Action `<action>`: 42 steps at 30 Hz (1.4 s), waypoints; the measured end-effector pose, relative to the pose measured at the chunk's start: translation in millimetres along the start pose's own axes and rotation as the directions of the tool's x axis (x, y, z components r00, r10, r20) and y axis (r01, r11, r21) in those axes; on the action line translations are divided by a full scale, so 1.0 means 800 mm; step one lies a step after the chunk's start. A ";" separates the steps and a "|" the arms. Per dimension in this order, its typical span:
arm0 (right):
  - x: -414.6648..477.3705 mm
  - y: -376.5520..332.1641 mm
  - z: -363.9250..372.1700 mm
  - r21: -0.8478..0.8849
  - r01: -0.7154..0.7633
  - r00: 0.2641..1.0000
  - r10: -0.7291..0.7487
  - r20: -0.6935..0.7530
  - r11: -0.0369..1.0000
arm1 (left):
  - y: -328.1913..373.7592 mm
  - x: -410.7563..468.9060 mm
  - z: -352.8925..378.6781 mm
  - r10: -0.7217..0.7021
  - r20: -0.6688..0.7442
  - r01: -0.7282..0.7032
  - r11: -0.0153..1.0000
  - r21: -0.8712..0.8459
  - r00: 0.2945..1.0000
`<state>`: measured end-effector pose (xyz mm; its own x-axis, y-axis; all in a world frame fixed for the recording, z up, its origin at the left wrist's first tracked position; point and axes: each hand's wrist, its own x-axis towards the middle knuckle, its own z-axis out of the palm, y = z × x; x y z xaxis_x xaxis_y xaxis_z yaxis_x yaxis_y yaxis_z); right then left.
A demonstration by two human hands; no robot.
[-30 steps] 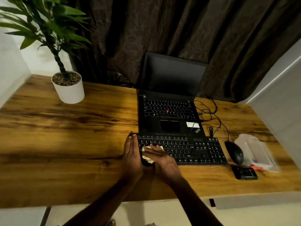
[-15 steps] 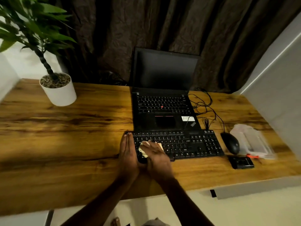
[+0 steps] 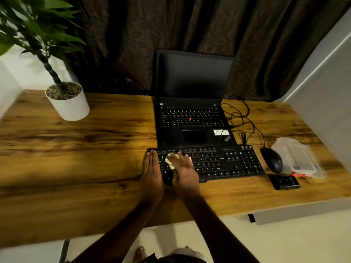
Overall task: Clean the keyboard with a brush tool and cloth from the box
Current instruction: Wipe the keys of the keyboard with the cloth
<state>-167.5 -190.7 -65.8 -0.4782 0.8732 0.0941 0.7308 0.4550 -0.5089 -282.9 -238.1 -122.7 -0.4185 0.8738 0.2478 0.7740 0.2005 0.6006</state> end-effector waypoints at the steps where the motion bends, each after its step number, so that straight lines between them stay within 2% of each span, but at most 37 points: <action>1: 0.001 -0.002 -0.005 -0.004 0.064 0.997 -0.064 0.040 0.998 | -0.002 0.002 0.002 0.009 0.002 -0.009 1.000 0.011 1.000; 3: 0.003 0.011 -0.018 -0.039 0.163 0.983 -0.159 0.091 0.986 | 0.002 -0.001 -0.001 -0.012 0.042 0.013 0.999 -0.032 0.999; 5: 0.002 0.040 -0.032 -0.117 0.168 0.982 -0.156 0.102 0.979 | 0.007 -0.003 -0.008 -0.028 0.070 0.032 0.997 -0.064 0.997; 9: -0.011 0.077 -0.055 -0.140 -0.079 0.989 0.059 -0.139 0.987 | 0.008 -0.002 -0.011 -0.021 0.065 0.026 0.997 -0.072 0.998; 11: -0.014 0.075 -0.057 -0.128 -0.129 0.977 0.104 -0.186 0.983 | 0.009 -0.002 -0.013 -0.032 0.086 0.037 0.997 -0.065 0.996; 14: -0.013 0.057 -0.046 -0.069 -0.156 0.974 0.141 -0.178 0.985 | 0.011 0.000 -0.016 -0.049 0.125 0.056 0.997 -0.055 0.991; 16: -0.017 0.044 -0.029 -0.058 -0.057 0.990 0.048 -0.135 0.997 | 0.010 -0.001 -0.016 -0.057 0.137 0.068 0.995 -0.072 0.989; 18: -0.020 0.035 -0.015 -0.021 0.122 0.991 -0.123 -0.055 0.992 | 0.009 -0.003 -0.013 -0.064 0.127 0.077 0.992 -0.097 0.990; 21: -0.017 0.045 -0.021 -0.018 0.342 0.939 -0.341 0.043 0.940 | 0.010 -0.004 -0.012 -0.081 0.113 0.090 0.993 -0.074 0.990; 23: -0.013 0.080 -0.034 -0.087 0.411 0.911 -0.406 0.069 0.907 | 0.008 -0.004 -0.010 -0.065 0.089 0.066 0.998 -0.008 0.994; 27: -0.003 0.155 -0.079 -0.151 0.175 0.982 -0.184 -0.045 0.973 | 0.011 -0.007 -0.009 -0.107 0.102 0.096 0.990 0.107 0.989; 28: -0.001 0.162 -0.087 -0.139 0.167 0.983 -0.176 -0.055 0.976 | 0.011 -0.009 -0.011 -0.108 0.105 0.092 0.985 0.144 0.989; 31: -0.003 0.169 -0.109 0.004 0.164 0.982 -0.163 0.098 0.986 | 0.027 -0.002 -0.014 -0.071 0.119 0.046 0.978 0.202 0.990; 32: -0.004 0.171 -0.112 0.078 0.149 0.983 -0.156 0.095 0.986 | 0.038 0.002 -0.015 -0.049 0.117 0.026 0.982 0.189 0.992; 35: -0.002 0.174 -0.124 0.357 0.088 0.996 -0.077 -0.045 0.930 | 0.100 0.013 -0.008 -0.011 0.145 0.007 1.000 0.028 0.989; 37: 0.005 0.179 -0.139 0.471 0.082 0.994 -0.040 -0.099 0.878 | 0.161 0.017 0.001 -0.083 0.226 0.122 0.979 -0.161 0.971; 40: 0.011 0.194 -0.159 0.504 0.088 0.988 -0.012 -0.152 0.859 | 0.226 0.025 0.027 -0.138 0.279 0.257 0.854 -0.453 0.950; 42: 0.011 0.207 -0.168 0.537 0.071 0.987 0.020 -0.162 0.841 | 0.251 0.031 0.047 -0.160 0.274 0.293 0.772 -0.564 0.948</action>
<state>14.7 -83.8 -34.2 -0.3779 0.8990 0.2213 0.3192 0.3509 -0.8803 -119.8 -159.6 -24.9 -0.3905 0.9180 -0.0693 0.2068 0.1609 0.9651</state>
